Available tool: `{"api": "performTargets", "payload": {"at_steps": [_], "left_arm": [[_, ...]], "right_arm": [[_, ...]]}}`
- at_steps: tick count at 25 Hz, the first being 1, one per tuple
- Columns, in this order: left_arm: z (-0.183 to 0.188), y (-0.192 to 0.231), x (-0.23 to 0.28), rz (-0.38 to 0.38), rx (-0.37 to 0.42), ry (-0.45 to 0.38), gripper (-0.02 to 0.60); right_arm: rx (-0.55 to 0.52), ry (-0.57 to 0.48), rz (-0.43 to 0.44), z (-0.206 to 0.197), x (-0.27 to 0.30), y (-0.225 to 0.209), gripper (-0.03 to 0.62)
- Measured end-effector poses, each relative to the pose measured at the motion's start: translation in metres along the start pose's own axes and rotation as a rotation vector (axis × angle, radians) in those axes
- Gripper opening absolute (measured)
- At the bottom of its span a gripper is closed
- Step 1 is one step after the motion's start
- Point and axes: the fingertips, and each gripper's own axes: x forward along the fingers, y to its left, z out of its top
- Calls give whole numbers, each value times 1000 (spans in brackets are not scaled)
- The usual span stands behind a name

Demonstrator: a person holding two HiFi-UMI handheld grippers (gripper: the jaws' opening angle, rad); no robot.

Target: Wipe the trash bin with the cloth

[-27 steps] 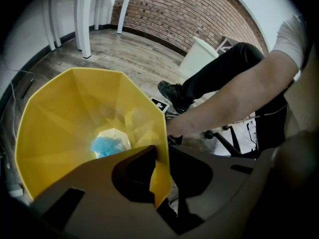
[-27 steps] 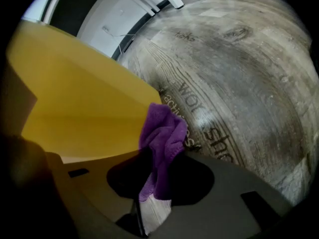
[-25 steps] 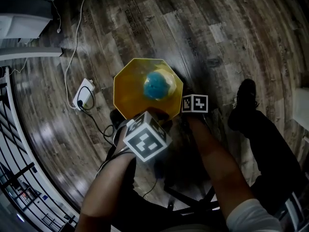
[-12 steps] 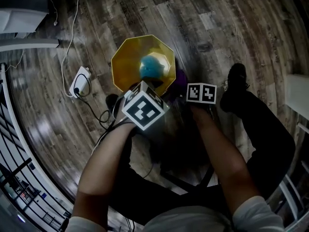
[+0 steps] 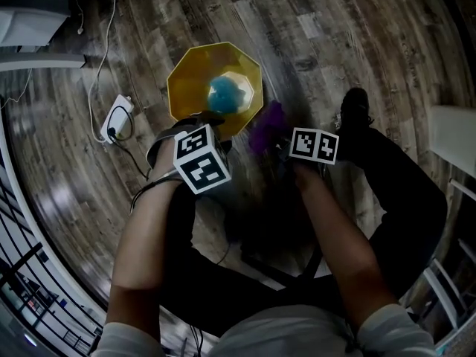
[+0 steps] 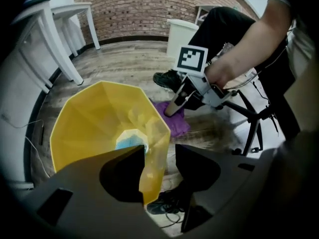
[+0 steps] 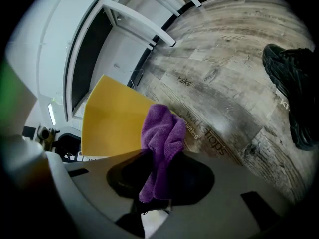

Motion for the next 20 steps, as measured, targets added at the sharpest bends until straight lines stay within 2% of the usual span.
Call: {"api": "performTargets", "payload": {"at_steps": [5, 8, 14, 20], "left_arm": [[-19, -5, 17, -31, -7, 66, 176], [-19, -2, 20, -24, -31, 64, 52], [-2, -4, 22, -67, -119, 30, 42], [11, 1, 24, -85, -220, 17, 43]], "right_arm": [[36, -27, 55, -7, -12, 22, 114], [40, -33, 93, -13, -18, 40, 114], [34, -46, 158, -15, -28, 67, 114], [8, -71, 185, -6, -35, 80, 114]]}}
